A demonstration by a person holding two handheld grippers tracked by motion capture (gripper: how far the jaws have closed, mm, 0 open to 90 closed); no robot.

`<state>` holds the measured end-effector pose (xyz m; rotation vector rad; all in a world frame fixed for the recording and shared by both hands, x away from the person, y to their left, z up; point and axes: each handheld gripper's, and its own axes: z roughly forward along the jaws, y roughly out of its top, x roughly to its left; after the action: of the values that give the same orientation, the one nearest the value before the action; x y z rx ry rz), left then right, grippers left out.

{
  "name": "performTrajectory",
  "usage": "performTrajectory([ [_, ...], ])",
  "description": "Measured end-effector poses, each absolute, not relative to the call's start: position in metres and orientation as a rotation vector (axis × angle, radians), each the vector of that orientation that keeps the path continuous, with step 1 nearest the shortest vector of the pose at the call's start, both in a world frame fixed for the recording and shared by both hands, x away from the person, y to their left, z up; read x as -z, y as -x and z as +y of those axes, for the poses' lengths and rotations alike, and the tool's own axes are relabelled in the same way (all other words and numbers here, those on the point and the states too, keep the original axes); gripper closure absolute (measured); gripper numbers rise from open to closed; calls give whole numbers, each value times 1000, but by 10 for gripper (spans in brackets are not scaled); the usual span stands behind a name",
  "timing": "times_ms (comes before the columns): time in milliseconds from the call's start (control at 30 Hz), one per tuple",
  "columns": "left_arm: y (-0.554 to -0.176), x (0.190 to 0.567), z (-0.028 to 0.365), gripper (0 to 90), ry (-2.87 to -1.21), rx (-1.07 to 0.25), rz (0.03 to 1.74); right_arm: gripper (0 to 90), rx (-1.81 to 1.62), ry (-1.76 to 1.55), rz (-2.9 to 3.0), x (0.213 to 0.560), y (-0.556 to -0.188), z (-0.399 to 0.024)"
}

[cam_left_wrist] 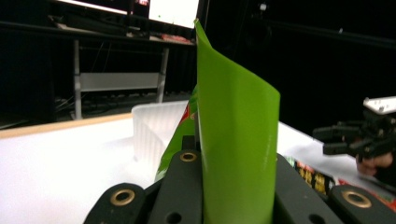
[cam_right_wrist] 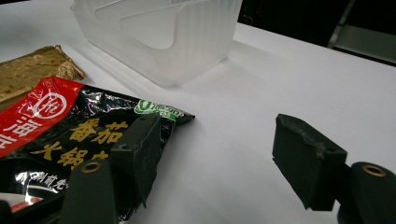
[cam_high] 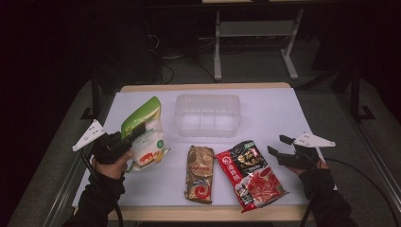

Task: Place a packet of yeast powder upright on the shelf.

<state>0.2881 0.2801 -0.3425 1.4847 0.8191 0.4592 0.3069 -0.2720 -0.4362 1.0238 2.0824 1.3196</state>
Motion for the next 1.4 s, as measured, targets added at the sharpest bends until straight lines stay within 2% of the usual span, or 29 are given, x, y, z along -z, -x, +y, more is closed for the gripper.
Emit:
performTrajectory([
  [467, -329, 319, 241, 862, -1464, -495, 800, 318, -1320, -1028, 2084, 438, -307, -272],
  [767, -358, 319, 219, 862, -1444, -483, 832, 319, -1320, -1029, 2081, 438, -306, -273],
  [1400, -419, 322, 168, 862, -1422, -571, 919, 318, -1322, -1031, 2071, 438, -305, -276],
])
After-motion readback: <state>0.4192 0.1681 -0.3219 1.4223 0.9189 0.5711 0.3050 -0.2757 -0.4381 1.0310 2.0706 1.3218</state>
